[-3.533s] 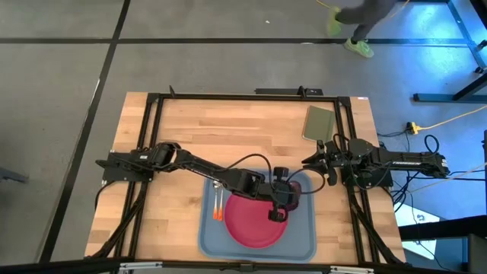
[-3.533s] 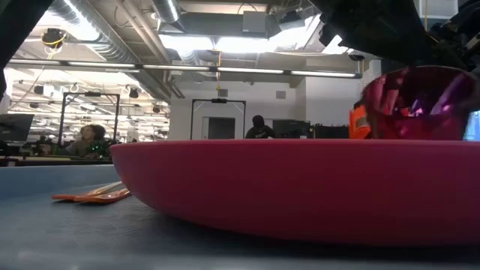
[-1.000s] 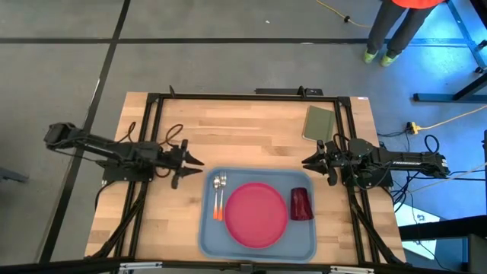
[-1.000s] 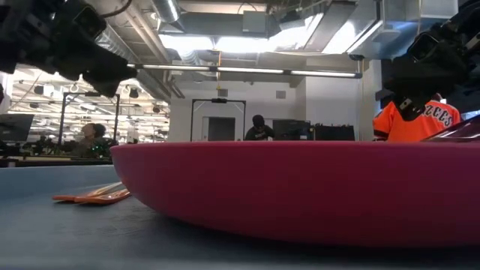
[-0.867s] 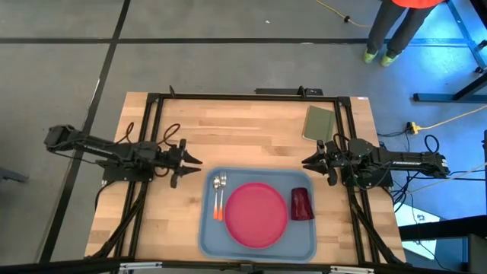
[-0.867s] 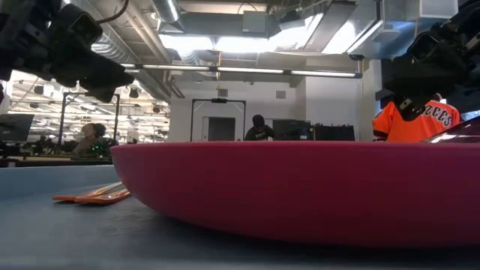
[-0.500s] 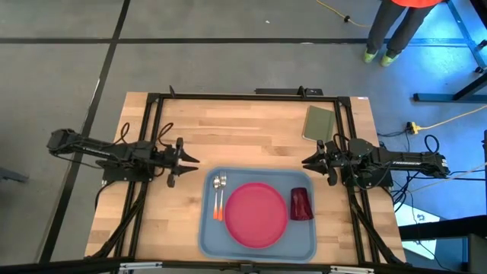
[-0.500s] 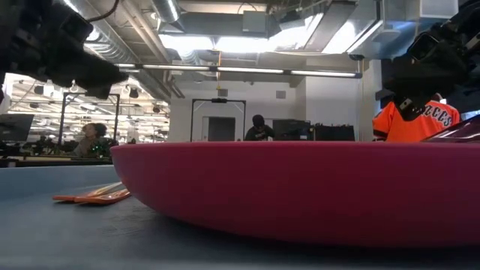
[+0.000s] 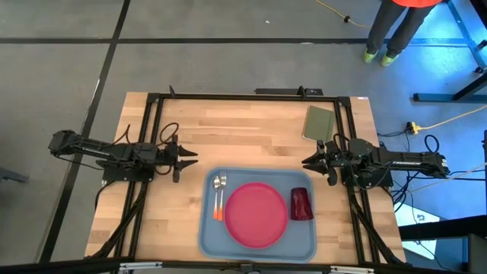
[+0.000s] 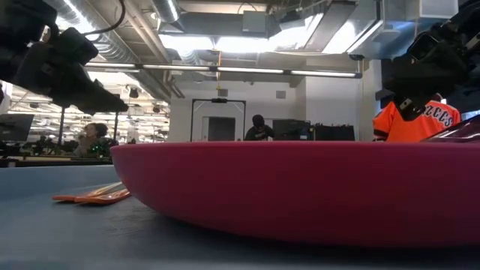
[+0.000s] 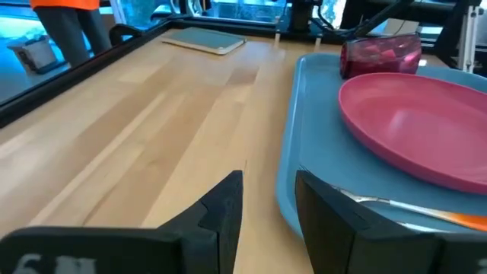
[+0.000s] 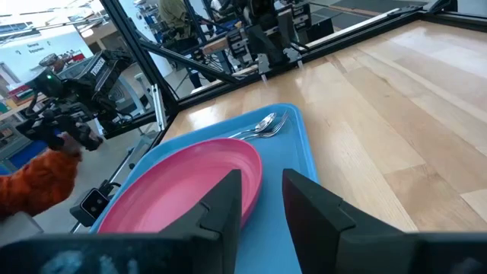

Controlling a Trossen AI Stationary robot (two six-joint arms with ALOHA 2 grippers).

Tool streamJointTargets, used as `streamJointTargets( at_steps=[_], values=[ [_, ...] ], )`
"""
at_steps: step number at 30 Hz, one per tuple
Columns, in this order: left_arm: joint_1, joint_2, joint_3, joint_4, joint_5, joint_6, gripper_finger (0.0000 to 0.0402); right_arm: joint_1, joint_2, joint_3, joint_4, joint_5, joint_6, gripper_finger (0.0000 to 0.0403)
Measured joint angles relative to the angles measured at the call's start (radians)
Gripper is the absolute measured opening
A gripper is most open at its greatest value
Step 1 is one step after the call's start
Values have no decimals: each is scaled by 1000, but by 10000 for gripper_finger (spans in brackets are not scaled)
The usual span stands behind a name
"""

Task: Pick and place plate/cup/fork/spoon on tray
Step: Put the red cup on the right of the blue tray

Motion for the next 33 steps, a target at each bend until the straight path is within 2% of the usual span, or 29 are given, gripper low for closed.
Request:
streamJointTargets(
  at_steps=[16,21,29,33],
  values=[
    [0,-8,0,4,0,1,115,0,0,0,0,0,0,101],
    [2,-126,0,95,-15,1,115,0,0,0,0,0,0,101],
    [2,-283,0,1,-14,1,115,0,0,0,0,0,0,101],
    [2,-304,0,1,-14,1,115,0,0,0,0,0,0,101]
  ],
)
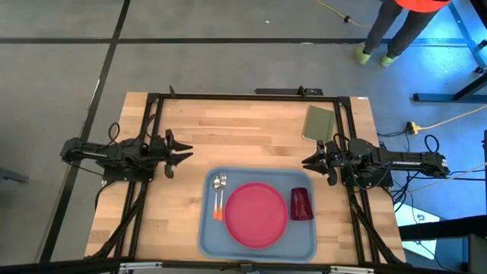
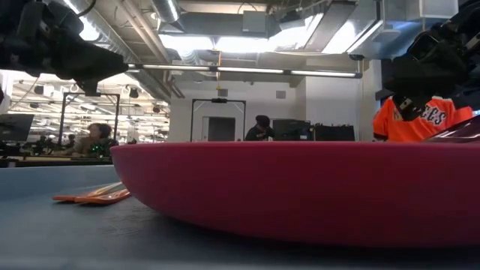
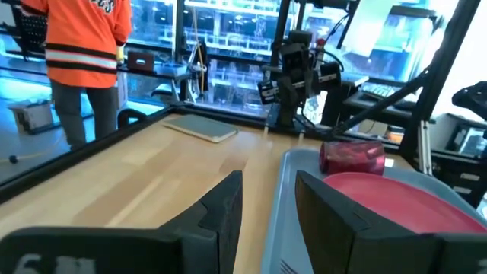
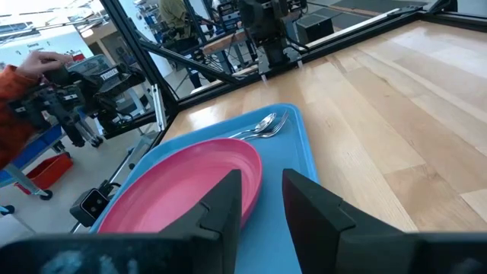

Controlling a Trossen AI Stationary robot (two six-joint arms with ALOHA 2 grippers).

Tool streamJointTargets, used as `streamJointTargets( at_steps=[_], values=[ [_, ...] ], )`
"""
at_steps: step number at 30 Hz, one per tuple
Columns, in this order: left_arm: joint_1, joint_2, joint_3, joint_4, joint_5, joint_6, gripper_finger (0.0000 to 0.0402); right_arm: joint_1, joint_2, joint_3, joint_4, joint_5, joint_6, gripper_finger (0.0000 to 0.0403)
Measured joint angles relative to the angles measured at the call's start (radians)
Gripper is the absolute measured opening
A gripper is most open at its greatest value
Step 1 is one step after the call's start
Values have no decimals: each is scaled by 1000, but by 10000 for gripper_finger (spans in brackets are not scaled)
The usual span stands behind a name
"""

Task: Pick and place plate/cup/fork/spoon on tray
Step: Put the red cup on the right of the blue tray

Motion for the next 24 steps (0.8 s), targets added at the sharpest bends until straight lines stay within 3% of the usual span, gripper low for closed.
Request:
streamJointTargets(
  at_steps=[16,24],
  values=[
    [0,15,0,-1,15,0,115,0,0,0,7,1,-53,101],
    [0,15,0,-2,15,0,115,50,0,0,58,12,34,101]
  ],
)
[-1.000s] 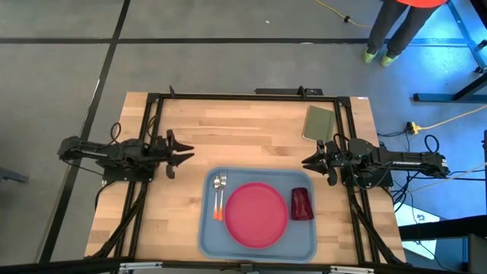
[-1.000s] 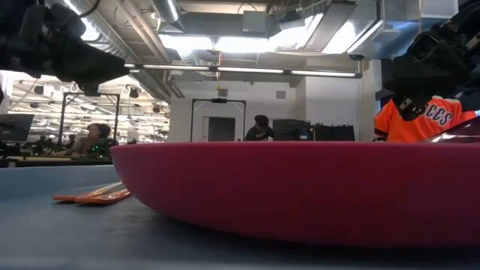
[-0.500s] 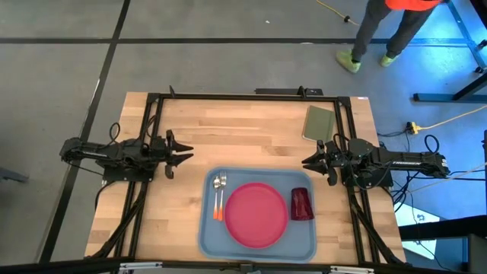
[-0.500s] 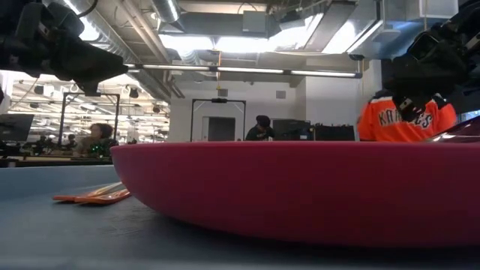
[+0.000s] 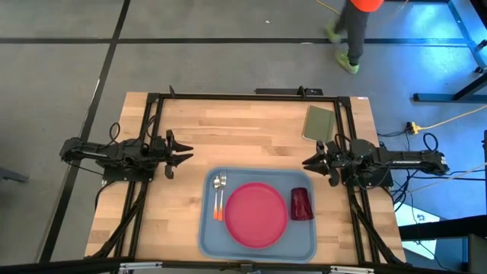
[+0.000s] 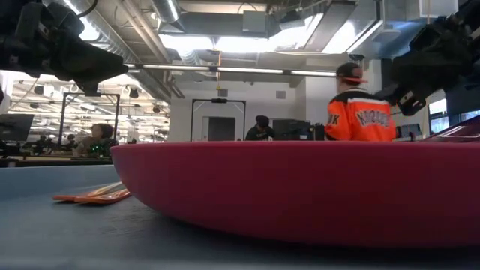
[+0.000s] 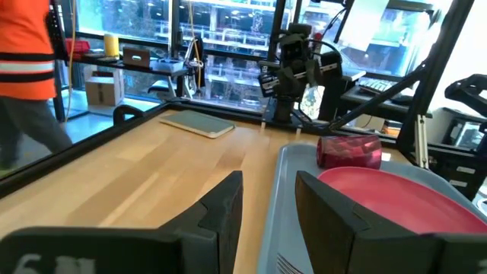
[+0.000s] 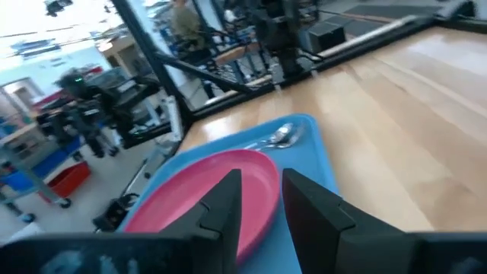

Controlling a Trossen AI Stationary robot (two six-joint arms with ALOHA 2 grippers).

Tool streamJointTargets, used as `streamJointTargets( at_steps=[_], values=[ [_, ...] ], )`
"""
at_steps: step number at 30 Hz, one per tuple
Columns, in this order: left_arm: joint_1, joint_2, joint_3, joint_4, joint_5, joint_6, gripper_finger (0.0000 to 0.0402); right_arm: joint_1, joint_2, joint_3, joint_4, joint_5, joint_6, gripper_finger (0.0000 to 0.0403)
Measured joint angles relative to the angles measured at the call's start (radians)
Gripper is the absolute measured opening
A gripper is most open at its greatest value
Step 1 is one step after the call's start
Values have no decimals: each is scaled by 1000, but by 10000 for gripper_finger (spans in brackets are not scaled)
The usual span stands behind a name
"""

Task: Pick and place plate/cup/fork/spoon on tray
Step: Put the red cup on the right of the blue tray

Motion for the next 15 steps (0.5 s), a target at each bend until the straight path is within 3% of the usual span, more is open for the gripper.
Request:
streamJointTargets(
  at_steps=[7,10,15],
  values=[
    [0,0,0,0,0,0,115,186,9,41,113,41,-29,101],
    [0,0,0,0,0,0,115,268,36,128,136,40,-47,101],
    [0,0,0,0,0,0,115,363,151,355,71,41,-222,101]
  ],
)
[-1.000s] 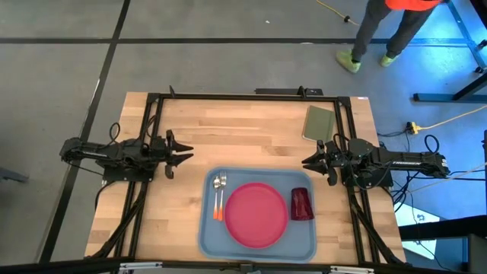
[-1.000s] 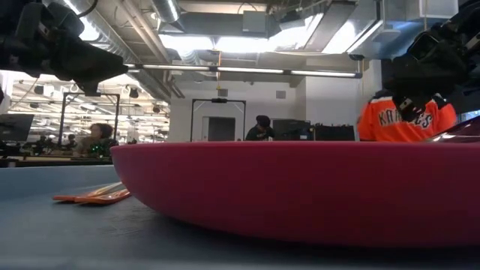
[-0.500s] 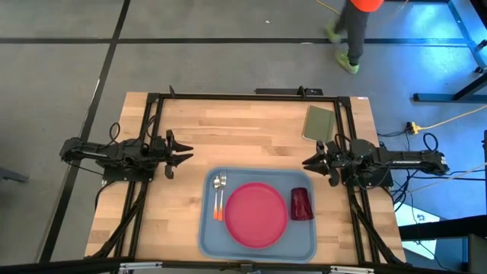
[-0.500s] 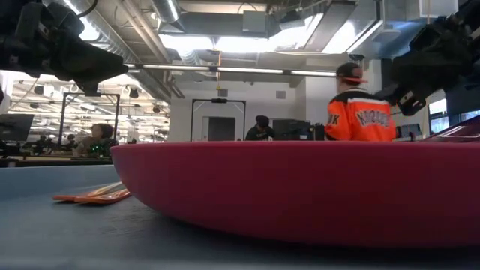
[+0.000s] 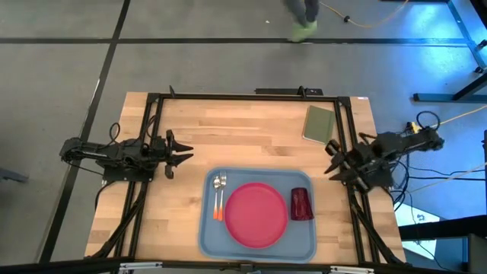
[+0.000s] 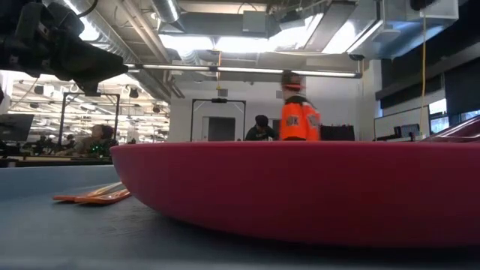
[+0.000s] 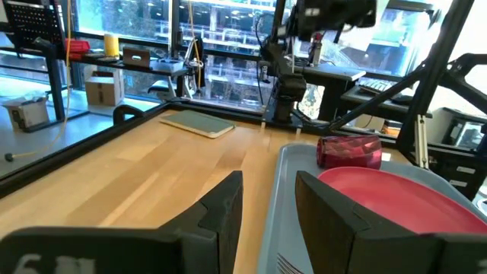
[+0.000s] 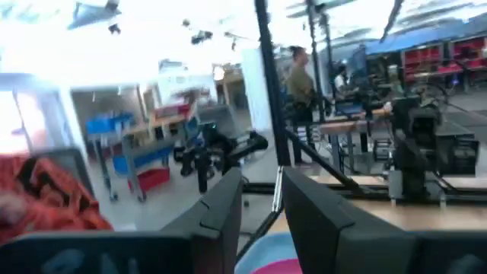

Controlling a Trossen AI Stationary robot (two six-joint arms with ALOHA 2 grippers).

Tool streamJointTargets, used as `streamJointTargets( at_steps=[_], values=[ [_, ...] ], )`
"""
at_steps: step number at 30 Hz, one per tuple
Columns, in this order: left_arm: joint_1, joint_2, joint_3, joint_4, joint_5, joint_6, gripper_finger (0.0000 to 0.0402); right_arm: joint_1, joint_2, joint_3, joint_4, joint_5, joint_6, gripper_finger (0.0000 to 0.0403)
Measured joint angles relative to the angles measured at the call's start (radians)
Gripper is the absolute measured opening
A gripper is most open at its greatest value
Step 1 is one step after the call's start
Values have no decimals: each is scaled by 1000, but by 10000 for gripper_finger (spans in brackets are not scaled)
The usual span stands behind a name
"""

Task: Pick and place plate/cup/fork/spoon on tray
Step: Put the red cup on the right of the blue tray

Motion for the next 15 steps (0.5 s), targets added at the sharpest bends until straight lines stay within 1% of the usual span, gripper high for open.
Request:
streamJointTargets(
  at_steps=[1,3,6,10,12,15],
  values=[
    [0,0,0,0,0,0,115,14,38,48,-52,14,-26,101],
    [0,0,0,0,0,0,115,45,126,121,-165,74,-54,101],
    [0,0,0,0,0,0,115,108,279,188,-322,189,-27,101],
    [0,0,0,0,0,0,115,213,478,206,-456,376,160,101],
    [0,0,0,0,0,0,115,269,565,215,-456,453,248,101],
    [0,0,0,0,0,0,115,352,677,244,-465,536,352,101]
  ],
)
